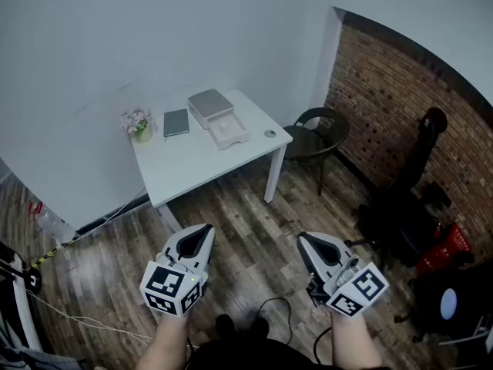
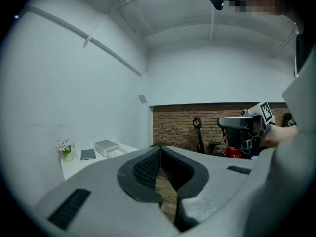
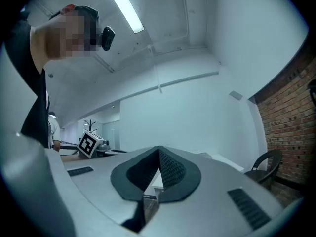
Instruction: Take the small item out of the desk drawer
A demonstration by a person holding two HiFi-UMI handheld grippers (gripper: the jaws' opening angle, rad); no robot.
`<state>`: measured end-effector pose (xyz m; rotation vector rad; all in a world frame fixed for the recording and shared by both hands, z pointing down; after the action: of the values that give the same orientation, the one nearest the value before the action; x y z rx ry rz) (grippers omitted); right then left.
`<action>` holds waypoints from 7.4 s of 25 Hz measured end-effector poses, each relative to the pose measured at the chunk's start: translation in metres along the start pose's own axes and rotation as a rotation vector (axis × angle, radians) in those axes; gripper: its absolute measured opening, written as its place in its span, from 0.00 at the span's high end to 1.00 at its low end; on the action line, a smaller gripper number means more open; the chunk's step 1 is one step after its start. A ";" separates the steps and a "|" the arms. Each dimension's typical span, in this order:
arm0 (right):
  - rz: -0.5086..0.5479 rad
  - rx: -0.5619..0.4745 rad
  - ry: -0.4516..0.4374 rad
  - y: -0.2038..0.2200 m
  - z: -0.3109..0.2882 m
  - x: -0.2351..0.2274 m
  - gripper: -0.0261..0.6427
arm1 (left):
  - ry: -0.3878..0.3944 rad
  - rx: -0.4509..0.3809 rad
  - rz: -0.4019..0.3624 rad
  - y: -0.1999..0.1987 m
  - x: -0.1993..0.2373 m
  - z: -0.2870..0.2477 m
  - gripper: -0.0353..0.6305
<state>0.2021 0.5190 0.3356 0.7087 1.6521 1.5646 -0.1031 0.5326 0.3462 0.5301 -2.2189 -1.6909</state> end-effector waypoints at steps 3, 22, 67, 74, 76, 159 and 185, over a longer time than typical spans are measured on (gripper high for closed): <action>0.001 0.001 -0.006 -0.002 0.002 0.000 0.96 | -0.003 0.001 0.001 -0.002 -0.003 0.000 0.93; 0.064 0.008 -0.049 -0.003 0.049 0.003 0.95 | -0.008 -0.031 -0.041 -0.012 -0.056 0.003 0.93; -0.131 0.248 -0.156 0.030 -0.361 -0.200 0.95 | 0.017 0.075 0.100 -0.024 0.315 -0.276 0.93; -0.171 0.248 -0.106 0.031 -0.380 -0.248 0.95 | 0.079 0.091 0.065 -0.040 0.328 -0.320 0.93; -0.183 0.258 -0.119 0.036 -0.389 -0.260 0.95 | 0.090 0.098 0.057 -0.041 0.332 -0.335 0.93; -0.314 0.522 -0.244 0.054 -0.601 -0.569 0.96 | 0.092 0.828 -0.117 0.087 0.427 -0.677 0.64; -0.214 0.310 -0.280 -0.009 -0.576 -0.562 0.95 | 0.036 0.544 0.017 -0.026 0.430 -0.633 0.67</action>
<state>0.0564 -0.2703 0.3952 0.8367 1.7097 1.0202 -0.1965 -0.2128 0.4927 0.6520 -2.6417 -1.0406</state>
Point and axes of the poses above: the fingertips, and each gripper's own axes: z backward along the fingers, x to its left, y out of its underside, the point moved 10 cm from there along z, backward along the fingers, and after that the axes turned 5 degrees about x, right-handed, at the moved point
